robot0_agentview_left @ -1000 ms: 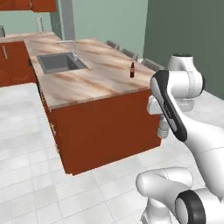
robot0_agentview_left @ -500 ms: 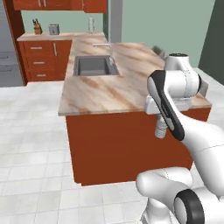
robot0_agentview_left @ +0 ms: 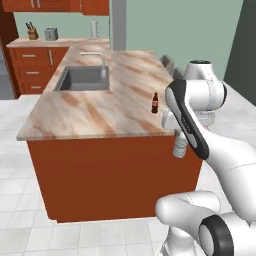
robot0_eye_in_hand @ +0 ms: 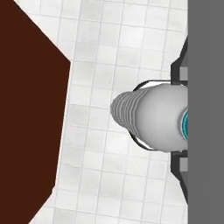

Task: Move the drinks to the dining counter.

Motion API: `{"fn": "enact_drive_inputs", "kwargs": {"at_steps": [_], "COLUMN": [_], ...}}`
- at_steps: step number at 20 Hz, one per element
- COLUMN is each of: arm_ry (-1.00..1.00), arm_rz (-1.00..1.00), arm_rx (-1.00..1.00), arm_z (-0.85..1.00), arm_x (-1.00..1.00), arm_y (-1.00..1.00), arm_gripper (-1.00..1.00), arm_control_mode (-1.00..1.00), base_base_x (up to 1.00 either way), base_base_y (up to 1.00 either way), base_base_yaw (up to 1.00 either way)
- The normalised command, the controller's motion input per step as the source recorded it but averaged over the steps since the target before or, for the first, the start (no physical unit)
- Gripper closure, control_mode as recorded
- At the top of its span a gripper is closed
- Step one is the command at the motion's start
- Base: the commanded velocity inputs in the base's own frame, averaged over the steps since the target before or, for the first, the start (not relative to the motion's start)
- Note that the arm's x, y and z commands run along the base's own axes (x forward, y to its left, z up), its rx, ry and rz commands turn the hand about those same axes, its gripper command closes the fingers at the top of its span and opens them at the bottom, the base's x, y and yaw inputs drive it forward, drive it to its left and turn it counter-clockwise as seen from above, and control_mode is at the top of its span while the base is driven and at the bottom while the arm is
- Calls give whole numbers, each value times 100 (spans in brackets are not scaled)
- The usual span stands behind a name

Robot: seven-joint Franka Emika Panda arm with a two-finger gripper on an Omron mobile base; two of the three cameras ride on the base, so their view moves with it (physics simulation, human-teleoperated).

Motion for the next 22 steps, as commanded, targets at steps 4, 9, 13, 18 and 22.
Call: {"fn": "enact_drive_inputs", "kwargs": {"at_steps": [4,9,13,18,22], "arm_ry": [0,0,0,0,0], "arm_rz": [0,0,0,0,0], "arm_rx": [0,0,0,0,0], "arm_z": [0,0,0,0,0], "arm_x": [0,0,0,0,0], "arm_y": [0,0,0,0,0], "arm_gripper": [100,100,100,100,100], "arm_control_mode": [100,100,100,100,100], "base_base_x": [34,59,61,78,88], "base_base_y": [-73,-43,-32,-25,-33], "base_base_yaw": [-6,-20,-22,-11,0]}}
